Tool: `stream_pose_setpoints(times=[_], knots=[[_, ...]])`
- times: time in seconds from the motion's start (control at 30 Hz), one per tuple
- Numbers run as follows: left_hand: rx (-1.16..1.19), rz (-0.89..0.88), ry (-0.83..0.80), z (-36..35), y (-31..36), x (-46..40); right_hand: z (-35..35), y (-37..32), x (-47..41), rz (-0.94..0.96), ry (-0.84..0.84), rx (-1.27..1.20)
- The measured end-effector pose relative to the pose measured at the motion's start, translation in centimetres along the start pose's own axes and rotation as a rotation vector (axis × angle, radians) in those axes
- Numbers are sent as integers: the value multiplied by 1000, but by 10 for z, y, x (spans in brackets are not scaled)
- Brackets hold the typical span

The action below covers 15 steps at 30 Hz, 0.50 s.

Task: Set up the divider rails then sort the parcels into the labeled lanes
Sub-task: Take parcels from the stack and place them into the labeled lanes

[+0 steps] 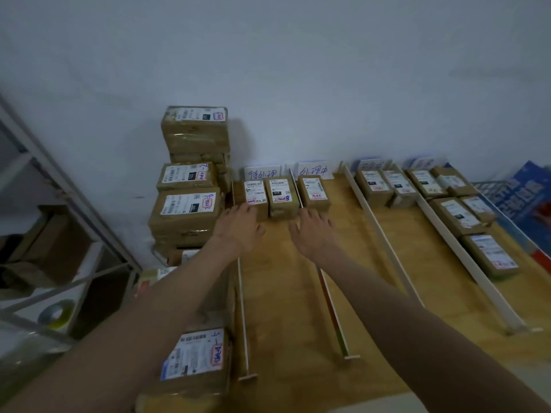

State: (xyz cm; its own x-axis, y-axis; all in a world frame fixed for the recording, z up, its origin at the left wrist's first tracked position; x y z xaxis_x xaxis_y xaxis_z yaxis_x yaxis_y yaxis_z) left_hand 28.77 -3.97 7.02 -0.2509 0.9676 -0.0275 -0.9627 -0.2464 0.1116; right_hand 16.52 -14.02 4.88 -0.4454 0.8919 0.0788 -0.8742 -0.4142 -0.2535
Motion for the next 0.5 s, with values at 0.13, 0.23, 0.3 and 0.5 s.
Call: stream_pose_setpoints(times=[0.13, 0.23, 0.3, 0.5], knots=[[40, 35, 31, 24, -22, 44, 3, -32, 32, 14, -21, -35], [40, 84, 41, 34, -48, 73, -2, -60, 47, 44, -44, -28], [33, 119, 46, 37, -68, 87, -5, -78, 51, 68, -53, -30], [42, 272, 27, 32, -140, 114, -15, -121, 44, 120, -126, -126]])
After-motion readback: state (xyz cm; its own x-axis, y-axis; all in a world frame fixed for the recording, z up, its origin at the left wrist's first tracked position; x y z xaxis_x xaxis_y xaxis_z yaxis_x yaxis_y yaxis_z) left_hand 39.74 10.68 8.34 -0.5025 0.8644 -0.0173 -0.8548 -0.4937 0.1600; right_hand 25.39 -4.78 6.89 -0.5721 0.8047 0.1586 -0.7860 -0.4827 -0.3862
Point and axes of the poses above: each hand's wrist, its own x-axis away from the middle knuckle, its own z-axis out of the back of the hand, y = z × x, the point moved 10 cm from there along -x, towards the middle knuckle, and after that the axes turned 15 degrees about -z, right-handed, at the moved point
